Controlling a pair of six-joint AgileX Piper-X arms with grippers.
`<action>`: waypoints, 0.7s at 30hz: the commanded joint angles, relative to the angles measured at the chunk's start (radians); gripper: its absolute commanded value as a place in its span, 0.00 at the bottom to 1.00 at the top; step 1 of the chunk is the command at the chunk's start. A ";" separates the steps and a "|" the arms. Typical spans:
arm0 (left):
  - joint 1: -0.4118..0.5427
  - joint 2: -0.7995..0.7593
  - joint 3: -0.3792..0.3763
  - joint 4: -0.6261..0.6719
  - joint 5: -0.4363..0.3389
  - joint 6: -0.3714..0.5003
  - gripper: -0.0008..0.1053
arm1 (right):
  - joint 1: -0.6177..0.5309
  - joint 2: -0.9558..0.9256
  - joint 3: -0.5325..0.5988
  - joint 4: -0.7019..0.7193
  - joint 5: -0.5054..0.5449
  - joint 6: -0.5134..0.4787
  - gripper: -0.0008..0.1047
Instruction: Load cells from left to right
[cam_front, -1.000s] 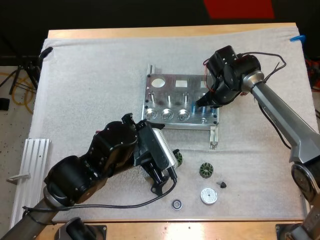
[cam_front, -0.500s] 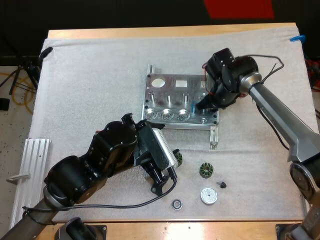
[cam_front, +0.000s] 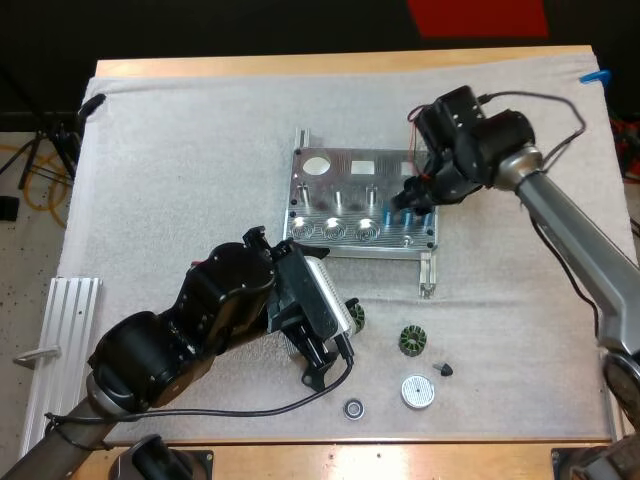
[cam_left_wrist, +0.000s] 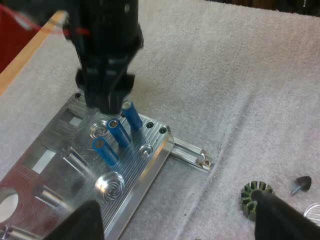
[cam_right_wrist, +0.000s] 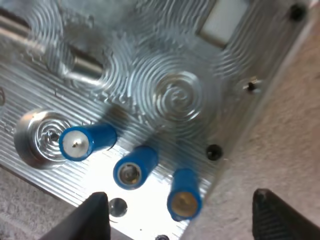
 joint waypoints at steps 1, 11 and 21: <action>0.000 -0.002 -0.002 -0.011 -0.032 -0.011 0.60 | -0.001 -0.036 -0.005 0.000 0.012 -0.004 0.57; 0.213 0.009 -0.002 -0.120 -0.090 -0.011 0.60 | -0.001 -0.175 -0.003 -0.081 0.012 -0.006 0.57; 0.553 0.009 -0.002 -0.170 0.030 -0.011 0.60 | -0.126 -0.237 -0.003 -0.190 0.043 0.028 0.57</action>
